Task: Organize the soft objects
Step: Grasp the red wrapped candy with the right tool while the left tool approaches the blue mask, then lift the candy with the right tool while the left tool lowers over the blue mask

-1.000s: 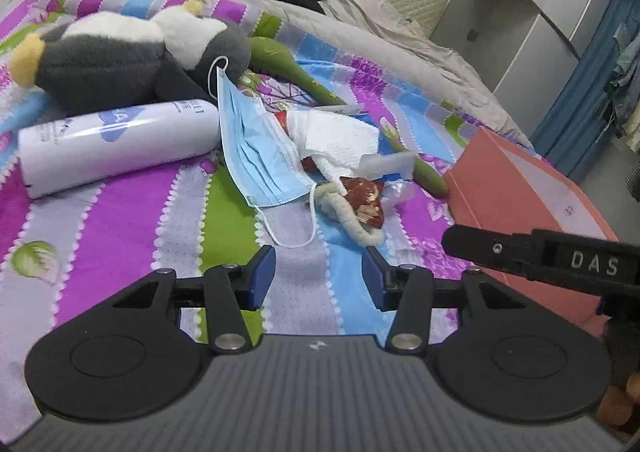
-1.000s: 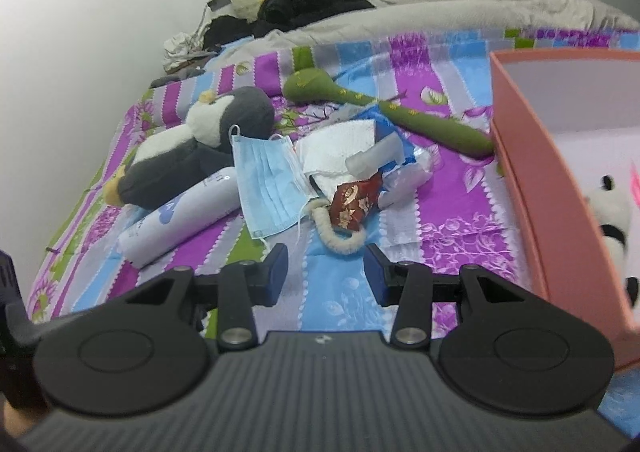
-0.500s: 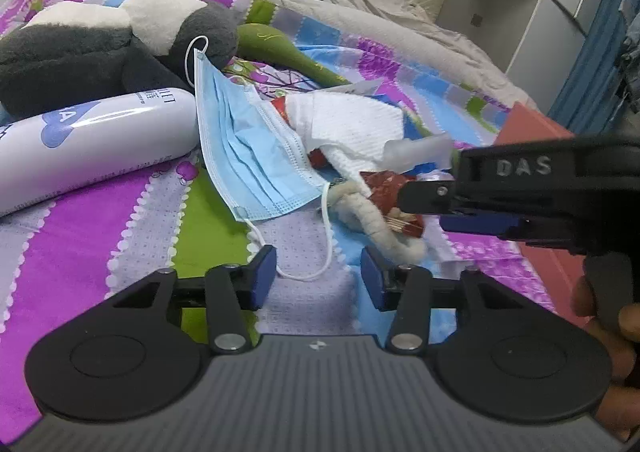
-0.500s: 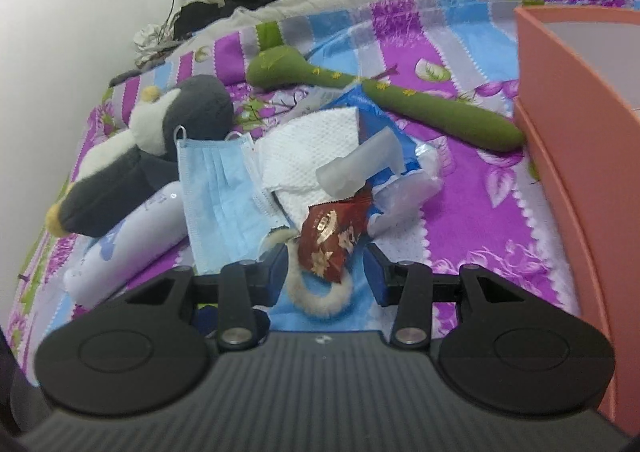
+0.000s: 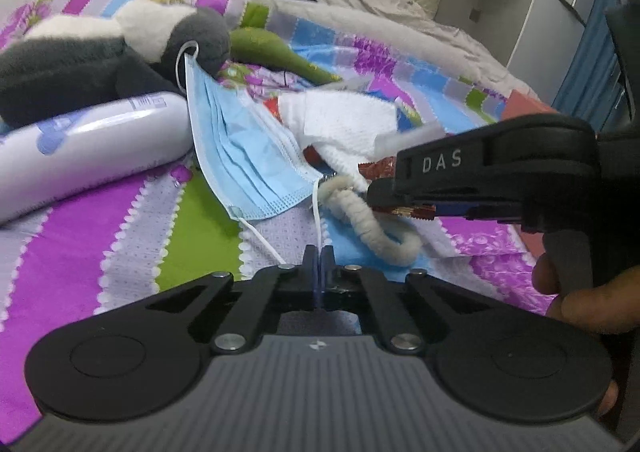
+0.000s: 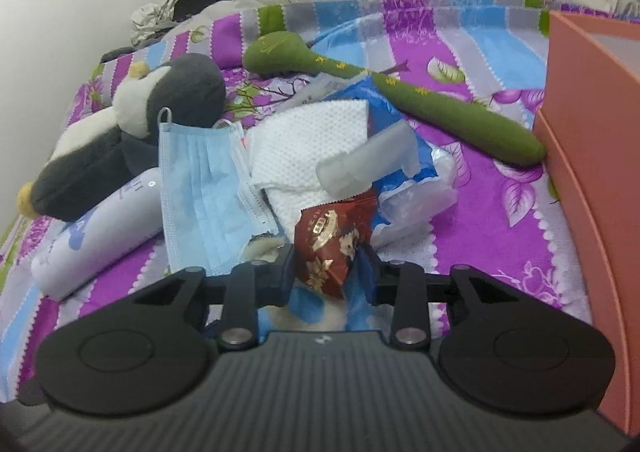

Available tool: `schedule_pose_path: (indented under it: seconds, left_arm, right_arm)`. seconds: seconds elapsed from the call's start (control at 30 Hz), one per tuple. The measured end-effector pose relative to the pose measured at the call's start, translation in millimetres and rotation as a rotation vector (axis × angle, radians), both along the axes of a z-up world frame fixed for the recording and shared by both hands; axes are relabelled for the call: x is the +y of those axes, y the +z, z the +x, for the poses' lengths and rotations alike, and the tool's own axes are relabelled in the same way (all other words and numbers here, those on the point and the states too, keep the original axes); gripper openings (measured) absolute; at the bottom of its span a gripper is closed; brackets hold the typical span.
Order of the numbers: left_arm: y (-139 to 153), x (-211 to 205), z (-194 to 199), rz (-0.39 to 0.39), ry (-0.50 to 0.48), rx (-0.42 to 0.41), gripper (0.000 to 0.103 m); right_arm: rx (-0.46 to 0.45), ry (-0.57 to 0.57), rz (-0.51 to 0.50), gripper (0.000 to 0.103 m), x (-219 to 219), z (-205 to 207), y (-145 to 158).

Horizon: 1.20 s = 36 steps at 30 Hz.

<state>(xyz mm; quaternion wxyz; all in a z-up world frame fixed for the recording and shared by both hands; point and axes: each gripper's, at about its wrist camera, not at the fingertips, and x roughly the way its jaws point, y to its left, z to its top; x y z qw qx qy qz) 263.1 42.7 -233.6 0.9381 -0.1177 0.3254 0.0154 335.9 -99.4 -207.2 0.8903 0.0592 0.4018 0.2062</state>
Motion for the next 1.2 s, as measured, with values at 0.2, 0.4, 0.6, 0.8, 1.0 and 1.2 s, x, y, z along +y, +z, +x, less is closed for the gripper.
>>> schedule_pose_path:
  seconds: [0.2, 0.4, 0.6, 0.8, 1.0, 1.2]
  left_arm:
    - [23.8, 1.4, -25.8, -0.017, 0.014, -0.022, 0.001]
    - [47.5, 7.0, -59.8, -0.048, 0.039, -0.045, 0.001]
    - [67.5, 9.1, -93.7, -0.072, 0.031, -0.046, 0.001]
    - [80.5, 1.9, -131.8, -0.087, -0.003, -0.031, 0.001]
    - [85.6, 2.2, -169.2, -0.099, -0.010, -0.013, 0.001]
    - [95.0, 4.4, -196.4, -0.100, -0.044, 0.002, 0.001]
  right_arm:
    - [-0.028, 0.005, -0.004, 0.036, -6.1, -23.4, 14.3]
    - [-0.043, 0.026, -0.006, 0.036, -10.3, -47.4, 27.6]
    - [-0.028, 0.037, -0.009, 0.036, -19.6, -68.3, 34.9]
    - [-0.022, 0.041, -0.036, 0.036, -34.0, -98.1, 39.0]
    - [0.002, 0.044, -0.067, 0.036, -48.7, -128.9, 34.6]
    - [0.021, 0.040, -0.077, 0.036, -60.1, -156.9, 31.2]
